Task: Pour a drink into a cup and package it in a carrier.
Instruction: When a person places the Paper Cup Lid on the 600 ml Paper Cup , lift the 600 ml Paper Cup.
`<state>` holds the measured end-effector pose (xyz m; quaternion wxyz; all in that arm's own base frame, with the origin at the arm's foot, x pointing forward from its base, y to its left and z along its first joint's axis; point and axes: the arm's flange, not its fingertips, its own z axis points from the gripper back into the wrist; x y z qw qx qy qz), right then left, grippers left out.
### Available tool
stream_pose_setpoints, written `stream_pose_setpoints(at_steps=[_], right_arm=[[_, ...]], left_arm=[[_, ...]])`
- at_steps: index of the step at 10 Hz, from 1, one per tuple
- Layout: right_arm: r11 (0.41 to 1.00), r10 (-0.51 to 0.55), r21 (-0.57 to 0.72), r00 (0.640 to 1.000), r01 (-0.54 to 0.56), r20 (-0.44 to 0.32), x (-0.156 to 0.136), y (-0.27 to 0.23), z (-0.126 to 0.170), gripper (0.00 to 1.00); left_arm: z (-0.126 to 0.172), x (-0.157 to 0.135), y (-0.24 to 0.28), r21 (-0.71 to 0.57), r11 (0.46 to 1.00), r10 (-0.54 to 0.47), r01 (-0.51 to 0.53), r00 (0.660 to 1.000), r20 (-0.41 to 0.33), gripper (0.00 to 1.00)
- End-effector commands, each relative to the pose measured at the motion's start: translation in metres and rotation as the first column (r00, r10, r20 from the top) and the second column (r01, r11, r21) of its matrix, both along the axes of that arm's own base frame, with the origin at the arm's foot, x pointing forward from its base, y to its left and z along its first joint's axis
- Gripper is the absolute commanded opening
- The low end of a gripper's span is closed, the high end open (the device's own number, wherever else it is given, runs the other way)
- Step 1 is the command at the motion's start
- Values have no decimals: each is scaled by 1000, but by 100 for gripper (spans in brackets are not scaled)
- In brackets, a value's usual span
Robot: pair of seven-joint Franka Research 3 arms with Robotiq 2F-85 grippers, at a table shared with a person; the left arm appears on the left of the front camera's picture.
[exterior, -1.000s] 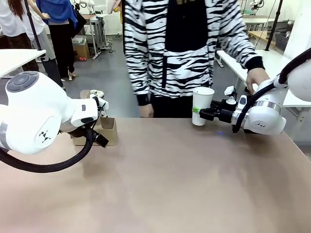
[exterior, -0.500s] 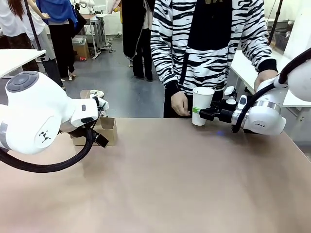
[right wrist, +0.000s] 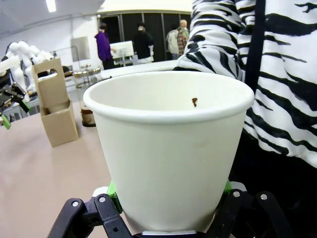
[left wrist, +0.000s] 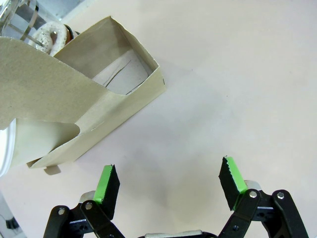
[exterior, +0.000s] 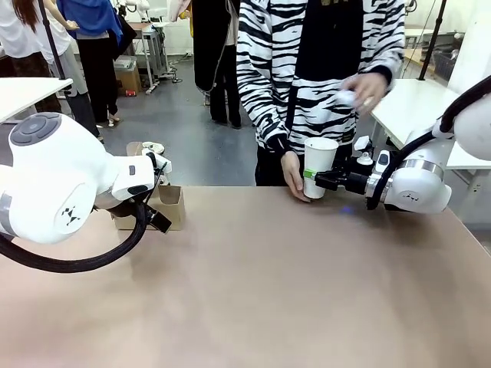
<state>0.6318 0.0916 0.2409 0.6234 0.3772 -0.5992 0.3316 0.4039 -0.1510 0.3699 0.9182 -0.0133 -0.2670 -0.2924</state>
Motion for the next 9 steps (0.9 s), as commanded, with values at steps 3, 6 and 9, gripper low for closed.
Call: stream_pose_setpoints(at_steps=[3, 6, 9], right_arm=[[1000, 1, 2, 1000, -1, 3, 1, 2, 2, 80], [1000, 1, 2, 1000, -1, 3, 1, 2, 2, 80], [1000, 1, 2, 1000, -1, 3, 1, 2, 2, 80]], left_arm=[[0, 0, 0, -1, 1000, -1, 1, 1000, 1, 100], [0, 0, 0, -1, 1000, -1, 1, 1000, 1, 100], [0, 0, 0, -1, 1000, -1, 1, 1000, 1, 100]])
